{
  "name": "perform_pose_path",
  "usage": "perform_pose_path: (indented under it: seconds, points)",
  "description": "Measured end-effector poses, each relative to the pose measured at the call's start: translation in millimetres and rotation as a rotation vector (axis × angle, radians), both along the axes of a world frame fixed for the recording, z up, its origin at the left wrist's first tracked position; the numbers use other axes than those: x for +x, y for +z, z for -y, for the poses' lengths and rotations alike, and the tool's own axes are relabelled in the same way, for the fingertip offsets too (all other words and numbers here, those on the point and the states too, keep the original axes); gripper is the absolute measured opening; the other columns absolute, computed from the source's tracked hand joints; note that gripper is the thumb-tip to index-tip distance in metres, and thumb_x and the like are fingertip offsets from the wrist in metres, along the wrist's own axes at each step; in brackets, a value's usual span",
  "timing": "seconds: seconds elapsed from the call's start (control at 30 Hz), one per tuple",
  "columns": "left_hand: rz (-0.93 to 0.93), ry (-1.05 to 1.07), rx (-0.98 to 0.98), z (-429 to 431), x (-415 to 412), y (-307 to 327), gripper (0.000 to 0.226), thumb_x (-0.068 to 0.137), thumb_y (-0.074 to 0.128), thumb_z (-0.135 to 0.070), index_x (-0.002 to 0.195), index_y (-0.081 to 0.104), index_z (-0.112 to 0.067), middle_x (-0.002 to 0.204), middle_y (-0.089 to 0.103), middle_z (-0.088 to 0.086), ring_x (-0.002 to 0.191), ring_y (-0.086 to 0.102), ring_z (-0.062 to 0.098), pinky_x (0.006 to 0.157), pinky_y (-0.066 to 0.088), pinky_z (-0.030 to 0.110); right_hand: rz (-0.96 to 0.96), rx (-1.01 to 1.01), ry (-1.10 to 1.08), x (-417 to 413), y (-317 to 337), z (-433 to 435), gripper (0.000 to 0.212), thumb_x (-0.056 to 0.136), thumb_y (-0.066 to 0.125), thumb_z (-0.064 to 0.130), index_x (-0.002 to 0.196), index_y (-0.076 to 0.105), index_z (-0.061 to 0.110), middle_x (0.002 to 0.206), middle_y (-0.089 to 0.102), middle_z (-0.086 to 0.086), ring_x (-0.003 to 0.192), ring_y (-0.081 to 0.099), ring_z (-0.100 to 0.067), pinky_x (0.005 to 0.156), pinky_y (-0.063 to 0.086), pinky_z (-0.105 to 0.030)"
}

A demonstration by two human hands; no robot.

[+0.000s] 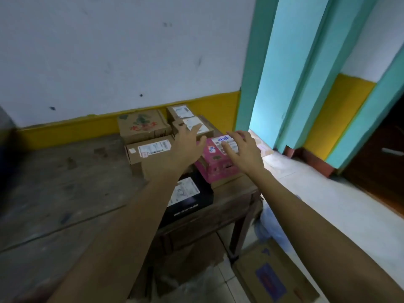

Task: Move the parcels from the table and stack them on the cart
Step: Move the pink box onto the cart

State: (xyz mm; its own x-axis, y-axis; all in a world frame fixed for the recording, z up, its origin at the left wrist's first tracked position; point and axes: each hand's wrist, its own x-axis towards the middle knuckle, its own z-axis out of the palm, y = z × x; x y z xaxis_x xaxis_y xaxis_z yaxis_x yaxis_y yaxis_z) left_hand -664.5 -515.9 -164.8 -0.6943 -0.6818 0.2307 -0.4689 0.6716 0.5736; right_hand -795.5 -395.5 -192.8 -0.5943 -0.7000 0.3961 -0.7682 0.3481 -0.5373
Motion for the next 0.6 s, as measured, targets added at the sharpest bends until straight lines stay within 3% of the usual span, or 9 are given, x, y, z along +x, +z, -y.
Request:
perform_pose_path:
  seconds: [0.23, 0.37, 0.47, 0.6]
  points:
    - [0.116, 0.1, 0.21, 15, -47, -50, 0.058, 0.096, 0.044, -0.042, 0.148, 0.021, -0.03, 0.155, 0.006, 0.021, 0.143, 0.011, 0.038, 0.112, 0.022, 0.05, 0.083, 0.215, -0.042, -88, -22, 12, 0.055, 0.091, 0.047, 0.052, 0.14, 0.042, 0.029, 0.15, 0.025, -0.016, 0.135, 0.025, -0.038, 0.108, 0.026, -0.046]
    - [0.168, 0.134, 0.344, 22, -65, -74, 0.064, 0.094, 0.044, -0.047, 0.149, 0.018, -0.028, 0.15, 0.025, 0.022, 0.134, 0.033, 0.04, 0.108, 0.035, 0.05, 0.185, 0.302, 0.048, -120, -41, 17, 0.06, 0.089, 0.049, 0.054, 0.143, 0.033, 0.033, 0.151, 0.023, -0.018, 0.135, 0.027, -0.041, 0.11, 0.029, -0.053]
    - [0.165, 0.152, 0.429, 18, -72, -81, 0.065, 0.094, 0.043, -0.047, 0.149, 0.016, -0.026, 0.147, 0.034, 0.018, 0.128, 0.043, 0.035, 0.104, 0.04, 0.046, 0.261, 0.332, 0.11, -130, -54, 23, 0.062, 0.089, 0.047, 0.055, 0.145, 0.029, 0.034, 0.141, 0.034, -0.017, 0.128, 0.038, -0.039, 0.106, 0.036, -0.052]
    - [0.058, 0.175, 0.531, 12, -79, -84, 0.061, 0.096, 0.042, -0.043, 0.149, 0.015, -0.027, 0.142, 0.043, 0.014, 0.119, 0.053, 0.031, 0.1, 0.044, 0.045, 0.267, 0.355, 0.123, -139, -58, 31, 0.066, 0.088, 0.047, 0.059, 0.146, 0.027, 0.033, 0.14, 0.037, -0.014, 0.125, 0.044, -0.036, 0.102, 0.04, -0.051]
